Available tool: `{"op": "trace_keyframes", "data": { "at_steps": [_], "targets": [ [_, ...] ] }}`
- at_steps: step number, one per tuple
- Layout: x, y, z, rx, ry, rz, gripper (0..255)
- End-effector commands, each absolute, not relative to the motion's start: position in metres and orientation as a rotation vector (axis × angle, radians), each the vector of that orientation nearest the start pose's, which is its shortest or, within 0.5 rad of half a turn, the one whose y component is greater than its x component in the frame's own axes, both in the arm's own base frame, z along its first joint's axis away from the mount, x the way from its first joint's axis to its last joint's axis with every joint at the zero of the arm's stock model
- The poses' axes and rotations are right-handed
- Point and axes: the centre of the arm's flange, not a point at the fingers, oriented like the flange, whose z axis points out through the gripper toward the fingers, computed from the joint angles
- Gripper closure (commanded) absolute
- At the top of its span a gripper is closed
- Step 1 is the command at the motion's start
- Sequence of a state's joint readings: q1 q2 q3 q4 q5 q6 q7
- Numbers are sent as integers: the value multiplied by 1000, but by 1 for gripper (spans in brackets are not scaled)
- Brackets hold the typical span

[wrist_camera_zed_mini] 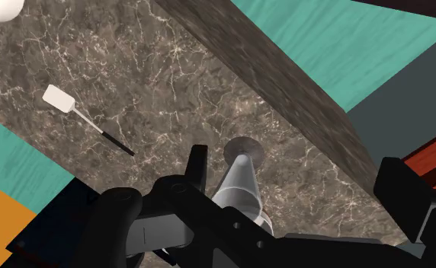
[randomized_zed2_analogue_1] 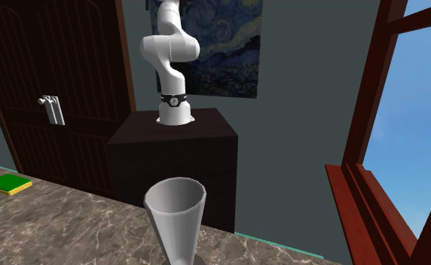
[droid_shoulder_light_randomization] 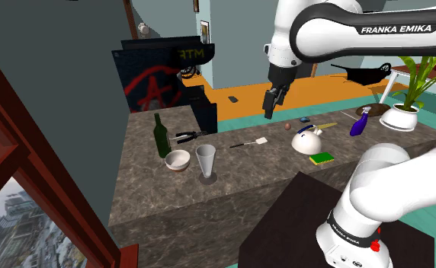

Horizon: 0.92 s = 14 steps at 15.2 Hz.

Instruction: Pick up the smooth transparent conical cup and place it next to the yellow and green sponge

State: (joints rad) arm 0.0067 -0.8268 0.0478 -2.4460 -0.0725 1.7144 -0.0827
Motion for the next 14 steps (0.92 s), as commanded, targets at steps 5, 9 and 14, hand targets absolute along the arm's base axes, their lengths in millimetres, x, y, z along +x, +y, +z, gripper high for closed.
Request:
{"op": "trace_keyframes", "data": {
  "at_steps": [5, 9, 14],
  "targets": [
    [345, 19, 536, -3240, -229, -153, 0],
    [382, 24, 499, -3238, -247, -157, 0],
    [427, 31, 452, -3237, -269, -161, 0]
  ]
}}
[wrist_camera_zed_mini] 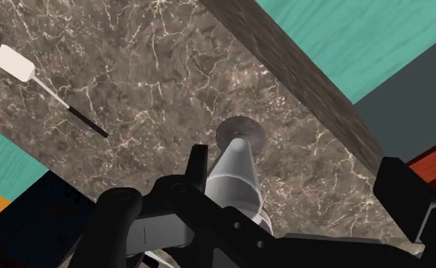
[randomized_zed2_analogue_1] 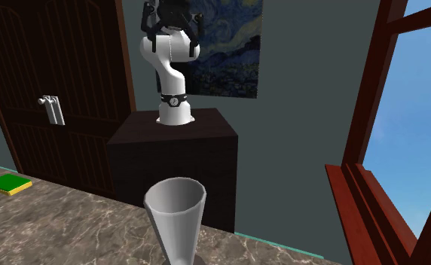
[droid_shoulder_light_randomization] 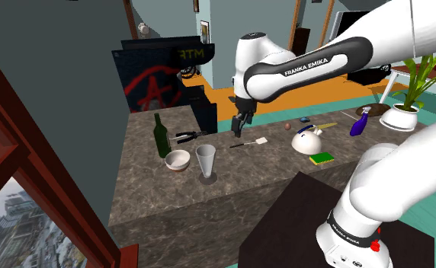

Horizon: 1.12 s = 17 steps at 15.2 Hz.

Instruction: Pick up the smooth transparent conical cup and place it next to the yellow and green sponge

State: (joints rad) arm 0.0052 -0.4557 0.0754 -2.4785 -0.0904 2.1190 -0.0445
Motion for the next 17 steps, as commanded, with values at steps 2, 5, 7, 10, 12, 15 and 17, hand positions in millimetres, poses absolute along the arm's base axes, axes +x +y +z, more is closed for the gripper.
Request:
{"op": "trace_keyframes", "data": {
  "at_steps": [2, 5, 7, 10, 12, 15, 17],
  "targets": [
    [445, 34, 433, -3236, -278, -163, 0],
    [473, 38, 405, -3235, -291, -165, 0],
    [491, 42, 387, -3235, -300, -167, 0],
    [518, 47, 359, -3233, -313, -170, 0],
    [537, 50, 340, -3233, -322, -172, 0],
    [564, 55, 312, -3231, -335, -174, 0],
    [582, 59, 294, -3231, -344, -176, 0]
  ]
}}
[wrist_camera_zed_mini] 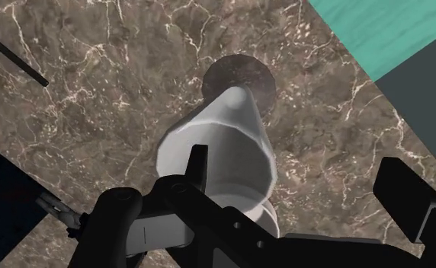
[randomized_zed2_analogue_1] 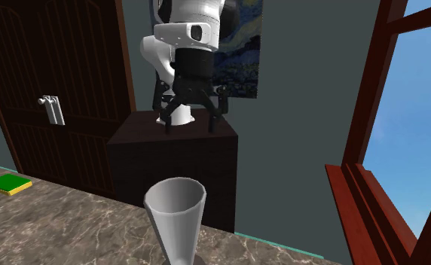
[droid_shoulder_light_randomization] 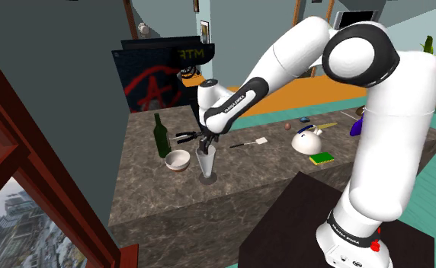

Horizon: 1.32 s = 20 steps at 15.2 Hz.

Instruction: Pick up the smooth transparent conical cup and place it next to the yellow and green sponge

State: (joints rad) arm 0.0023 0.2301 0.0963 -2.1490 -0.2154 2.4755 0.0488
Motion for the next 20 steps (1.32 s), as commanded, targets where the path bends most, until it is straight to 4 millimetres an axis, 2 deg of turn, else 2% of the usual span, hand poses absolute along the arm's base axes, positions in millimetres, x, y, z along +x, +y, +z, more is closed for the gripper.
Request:
{"op": "trace_keyframes", "data": {
  "at_steps": [1, 6, 7, 14, 20],
  "targets": [
    [591, 61, 284, -3230, -348, -177, 0],
    [637, 71, 238, -3228, -370, -181, 0],
    [637, 71, 238, -3228, -370, -181, 0],
    [642, 67, 199, -3228, -370, -181, 0],
    [642, 67, 199, -3228, -370, -181, 0]
  ]
}}
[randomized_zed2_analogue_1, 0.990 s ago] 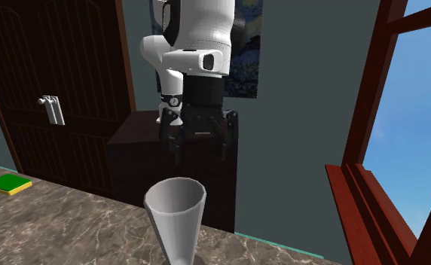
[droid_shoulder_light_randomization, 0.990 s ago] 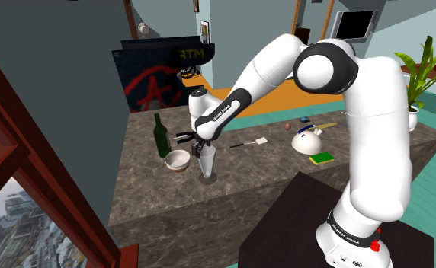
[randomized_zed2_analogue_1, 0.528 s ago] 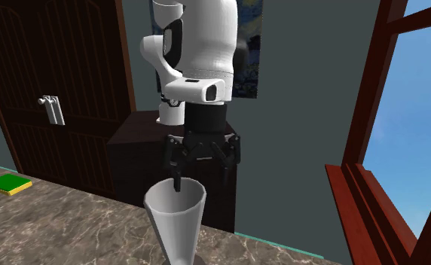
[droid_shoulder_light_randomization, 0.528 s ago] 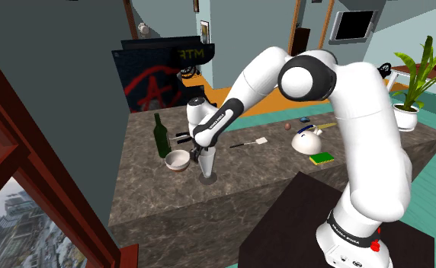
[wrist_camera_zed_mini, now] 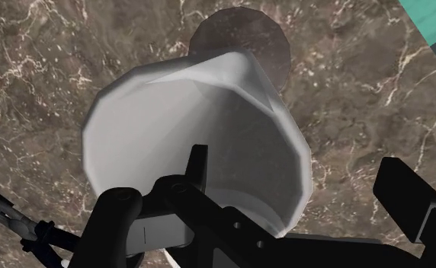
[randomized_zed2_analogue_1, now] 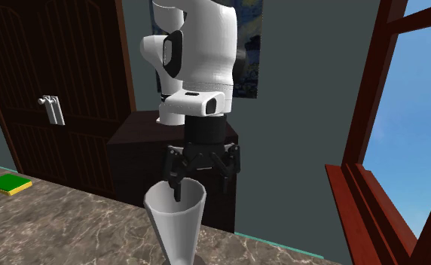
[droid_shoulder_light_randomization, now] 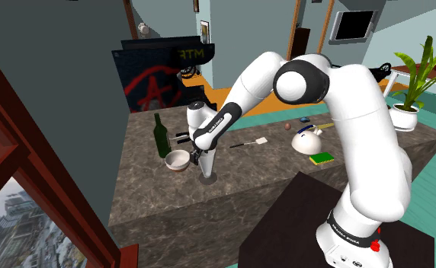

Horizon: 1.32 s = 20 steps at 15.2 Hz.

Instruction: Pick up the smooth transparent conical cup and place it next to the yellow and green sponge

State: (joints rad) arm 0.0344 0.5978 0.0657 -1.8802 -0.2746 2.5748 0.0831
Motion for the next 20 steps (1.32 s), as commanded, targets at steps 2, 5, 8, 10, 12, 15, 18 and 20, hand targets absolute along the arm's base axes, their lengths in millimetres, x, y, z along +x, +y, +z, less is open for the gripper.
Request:
{"op": "trace_keyframes", "data": {
  "at_steps": [2, 5, 8, 10, 12, 15, 18, 20],
  "targets": [
    [642, 67, 199, -3228, -370, -181, 0],
    [642, 67, 199, -3228, -370, -181, 255],
    [642, 67, 199, -3228, -370, -181, 255],
    [642, 67, 199, -3228, -370, -181, 255],
    [642, 67, 199, -3228, -370, -181, 255],
    [642, 67, 214, -3228, -370, -181, 255],
    [642, 67, 230, -3228, -370, -181, 255],
    [642, 67, 241, -3228, -370, -181, 255]
  ]
}}
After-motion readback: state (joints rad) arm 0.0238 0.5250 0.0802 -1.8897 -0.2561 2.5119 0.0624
